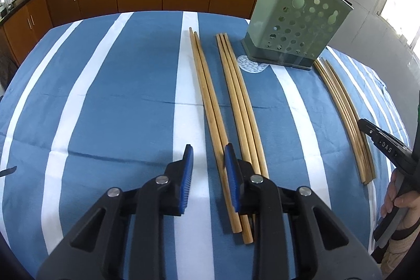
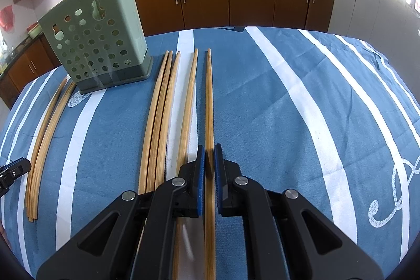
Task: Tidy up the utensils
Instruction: 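Grasp a single wooden chopstick with the left tool while the right tool holds its chopstick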
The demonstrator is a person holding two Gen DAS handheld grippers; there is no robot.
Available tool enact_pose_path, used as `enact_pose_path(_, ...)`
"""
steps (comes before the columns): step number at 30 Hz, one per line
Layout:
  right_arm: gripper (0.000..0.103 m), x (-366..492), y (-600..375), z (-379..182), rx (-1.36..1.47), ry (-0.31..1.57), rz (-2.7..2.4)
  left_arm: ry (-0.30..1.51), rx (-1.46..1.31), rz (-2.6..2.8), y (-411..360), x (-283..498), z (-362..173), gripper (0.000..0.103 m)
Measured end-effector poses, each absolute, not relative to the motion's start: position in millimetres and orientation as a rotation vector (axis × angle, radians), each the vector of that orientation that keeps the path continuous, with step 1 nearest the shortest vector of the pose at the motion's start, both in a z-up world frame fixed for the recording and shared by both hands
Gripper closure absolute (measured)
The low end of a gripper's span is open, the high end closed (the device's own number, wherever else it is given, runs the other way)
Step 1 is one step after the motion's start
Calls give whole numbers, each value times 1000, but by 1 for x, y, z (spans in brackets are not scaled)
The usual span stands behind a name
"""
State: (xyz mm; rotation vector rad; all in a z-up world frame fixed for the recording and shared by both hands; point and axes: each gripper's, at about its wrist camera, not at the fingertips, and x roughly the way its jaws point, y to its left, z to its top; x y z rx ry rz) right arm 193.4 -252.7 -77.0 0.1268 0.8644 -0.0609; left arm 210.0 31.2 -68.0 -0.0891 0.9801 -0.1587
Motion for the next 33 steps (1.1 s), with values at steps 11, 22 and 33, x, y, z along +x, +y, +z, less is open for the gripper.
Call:
enact_pose_path(11,94,189,-247,-77,103,865,-45,974,-35,-126,22,209,-72,87)
enact_pose_path(22,95,196,-261,-78,108,861,-55,950,-54,-16,57,230,-73,95)
enact_pose_path(33,94,200,-276,-79,124,859,-90,890,-113,-78,78,228,-75,94)
